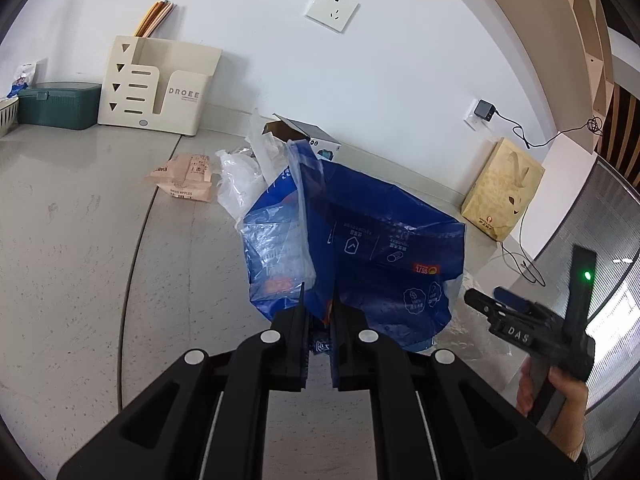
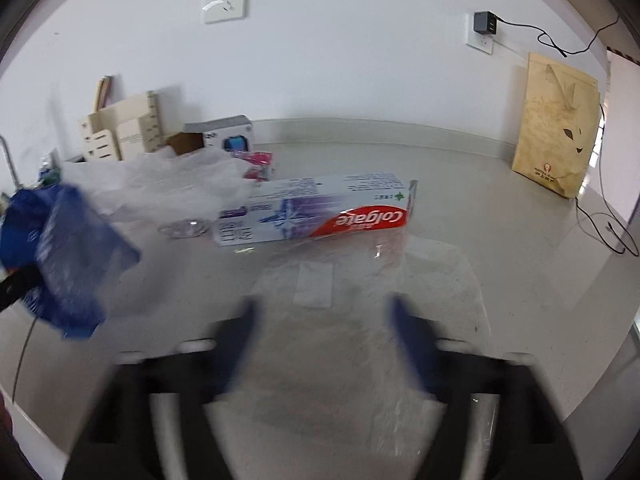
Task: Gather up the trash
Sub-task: 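Close the left tool on the blue bag while the right tool grasps the clear bag, then lift both bags off the counter and carry them down over the wastebasket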
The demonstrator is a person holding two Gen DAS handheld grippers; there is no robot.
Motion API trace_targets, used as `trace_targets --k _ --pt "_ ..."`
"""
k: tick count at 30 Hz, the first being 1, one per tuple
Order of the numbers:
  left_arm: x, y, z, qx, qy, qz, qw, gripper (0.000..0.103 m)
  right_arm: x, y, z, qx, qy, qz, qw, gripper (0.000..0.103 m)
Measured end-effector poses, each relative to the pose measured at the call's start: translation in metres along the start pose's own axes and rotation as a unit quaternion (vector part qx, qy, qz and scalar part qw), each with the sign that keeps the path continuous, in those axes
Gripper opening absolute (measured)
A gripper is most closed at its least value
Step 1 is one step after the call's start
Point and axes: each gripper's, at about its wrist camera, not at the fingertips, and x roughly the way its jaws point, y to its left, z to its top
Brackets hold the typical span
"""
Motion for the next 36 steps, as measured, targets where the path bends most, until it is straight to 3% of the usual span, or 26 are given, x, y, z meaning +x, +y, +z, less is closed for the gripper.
trace_targets --k 6,13,15,17,18,20,22,29,36 --pt "0.002 0.008 -0.001 -0.009 0.001 -0.006 0.9999 0.009 0.009 -0.011 -0.014 0.007 0.033 -0.040 0.999 0.085" --pt "0.000 0.009 -0.003 -0.011 0.000 -0.014 0.9998 0.009 0.018 -0.025 -0.043 0.033 0.066 -0.029 0.997 0.082" --pt "-0.002 0.010 -0.003 -0.012 -0.002 -0.014 0.9998 0.009 0.019 -0.027 -0.044 0.044 0.072 -0.015 0.996 0.073" --pt "-0.004 0.010 -0.003 -0.015 -0.004 -0.012 0.9998 0.009 0.017 -0.025 -0.042 0.046 0.077 -0.018 0.996 0.049" --pt "-0.005 0.010 -0.004 -0.015 -0.004 -0.012 0.9998 0.009 0.017 -0.026 -0.041 0.051 0.082 -0.016 0.995 0.045" --pt "-0.006 0.009 -0.004 -0.016 -0.004 -0.014 0.9998 0.009 0.016 -0.029 -0.040 0.053 0.088 -0.021 0.994 0.021" --pt "-0.007 0.008 -0.005 -0.015 -0.002 -0.017 0.9997 0.009 0.016 -0.038 -0.039 0.063 0.096 -0.015 0.993 0.007" --pt "-0.010 0.008 -0.008 -0.016 -0.002 -0.026 0.9995 0.009 0.007 -0.056 -0.048 0.089 0.101 0.043 0.990 0.005" --pt "-0.018 0.005 -0.009 -0.009 -0.007 -0.031 0.9995 0.009 -0.018 -0.050 -0.063 0.079 0.080 0.047 0.993 0.005"
